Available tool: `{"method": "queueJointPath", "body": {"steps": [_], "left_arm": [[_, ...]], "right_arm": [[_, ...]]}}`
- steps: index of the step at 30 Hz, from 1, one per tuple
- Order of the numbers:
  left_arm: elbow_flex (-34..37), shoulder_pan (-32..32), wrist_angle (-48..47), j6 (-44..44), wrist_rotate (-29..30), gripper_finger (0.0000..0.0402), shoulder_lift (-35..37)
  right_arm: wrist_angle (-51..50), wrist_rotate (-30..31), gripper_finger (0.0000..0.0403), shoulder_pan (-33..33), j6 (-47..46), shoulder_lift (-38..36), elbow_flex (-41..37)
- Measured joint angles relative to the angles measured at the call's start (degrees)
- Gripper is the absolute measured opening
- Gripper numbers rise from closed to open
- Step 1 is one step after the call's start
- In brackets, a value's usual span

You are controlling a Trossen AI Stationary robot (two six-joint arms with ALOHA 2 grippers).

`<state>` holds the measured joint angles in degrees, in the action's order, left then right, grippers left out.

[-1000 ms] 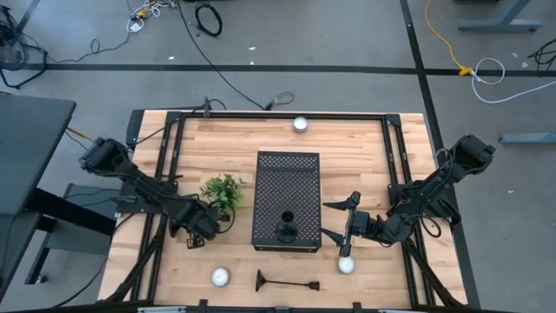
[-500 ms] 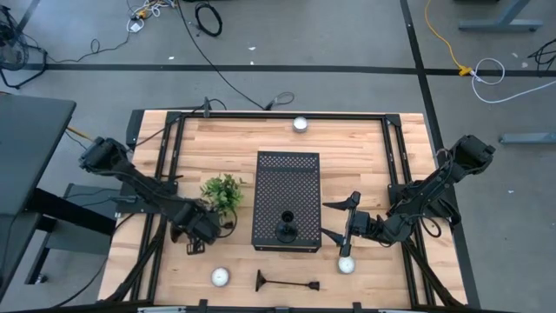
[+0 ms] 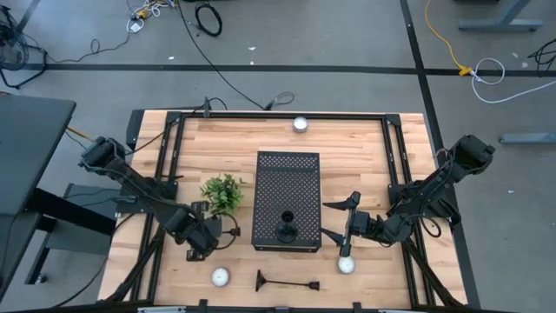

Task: Pick & Place candle stick holders
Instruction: Put the top black candlestick on the shelf

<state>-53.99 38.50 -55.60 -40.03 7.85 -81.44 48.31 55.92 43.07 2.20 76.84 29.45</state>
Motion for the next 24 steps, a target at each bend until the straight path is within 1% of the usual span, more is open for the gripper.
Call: {"method": "queueJointPath", "body": {"steps": [6, 13, 19, 24], "left_arm": [[-1.83, 2.34, -1.28, -3.07, 4.55, 0.0009, 4.22], [-1.91, 5.99, 3.25, -2.55, 16.08, 0.0009, 11.94], [-1.89, 10.26, 9.54, 3.32, 27.27, 0.0009, 17.01], [-1.89, 13.48, 15.92, 10.98, 36.68, 0.0009, 18.24]], "right_arm": [[-0.01, 0.02, 0.0339, 0.0, 0.0, 0.0, 0.0], [0.01, 0.0, 0.0339, -0.01, 0.0, 0.0, 0.0], [-0.01, 0.02, 0.0339, 0.0, 0.0, 0.0, 0.0], [0.01, -0.01, 0.0339, -0.01, 0.0, 0.0, 0.0]]}}
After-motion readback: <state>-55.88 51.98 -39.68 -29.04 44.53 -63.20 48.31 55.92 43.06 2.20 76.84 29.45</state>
